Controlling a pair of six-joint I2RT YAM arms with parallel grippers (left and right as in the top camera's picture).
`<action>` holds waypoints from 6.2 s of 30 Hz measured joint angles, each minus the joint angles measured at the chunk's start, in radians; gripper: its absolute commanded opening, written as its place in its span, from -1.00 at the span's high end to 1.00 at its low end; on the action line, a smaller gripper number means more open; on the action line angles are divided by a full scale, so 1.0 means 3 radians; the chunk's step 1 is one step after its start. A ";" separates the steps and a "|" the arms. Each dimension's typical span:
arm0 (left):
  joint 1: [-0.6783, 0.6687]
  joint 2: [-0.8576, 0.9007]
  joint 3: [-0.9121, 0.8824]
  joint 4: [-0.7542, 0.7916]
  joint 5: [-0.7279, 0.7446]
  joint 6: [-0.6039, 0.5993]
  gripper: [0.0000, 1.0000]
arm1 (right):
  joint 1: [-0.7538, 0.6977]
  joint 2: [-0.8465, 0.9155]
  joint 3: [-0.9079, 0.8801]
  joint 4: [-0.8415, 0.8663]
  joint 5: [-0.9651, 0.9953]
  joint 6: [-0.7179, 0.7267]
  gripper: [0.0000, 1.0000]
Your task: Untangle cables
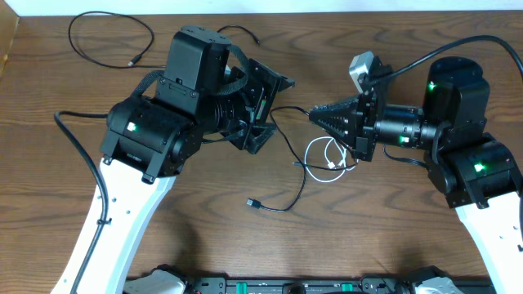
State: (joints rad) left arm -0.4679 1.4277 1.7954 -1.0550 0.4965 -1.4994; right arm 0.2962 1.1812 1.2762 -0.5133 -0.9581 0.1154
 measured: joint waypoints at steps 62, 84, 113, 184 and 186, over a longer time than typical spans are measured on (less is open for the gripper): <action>0.0050 0.0048 -0.0197 -0.1256 -0.2499 0.0833 -0.45 | 0.0248 0.0362 0.0003 -0.0755 0.1361 0.0558 -0.63; 0.0785 0.0977 -0.0623 -0.0881 -0.1448 0.3868 -0.95 | 0.0000 0.0643 0.0003 -0.1181 0.1345 0.0618 -0.99; 0.0458 0.0977 -0.2766 0.1282 -0.1194 0.4084 -0.40 | -0.0319 0.0643 0.0003 -0.1272 0.1401 0.0641 -0.99; 0.0332 -0.0415 -0.2261 0.0907 -0.0846 0.3915 0.76 | -0.0305 0.0645 0.0003 -0.1357 0.1403 0.0641 -0.99; 0.0332 -0.0582 -0.2261 0.0871 -0.0874 0.3892 0.35 | -0.0270 0.0643 0.0003 -0.1339 0.1405 0.0641 -0.99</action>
State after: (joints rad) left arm -0.3683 1.2530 1.1172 -0.7937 0.2344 -0.3317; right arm 0.2153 1.3743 1.2770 -0.9150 -0.5365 0.3077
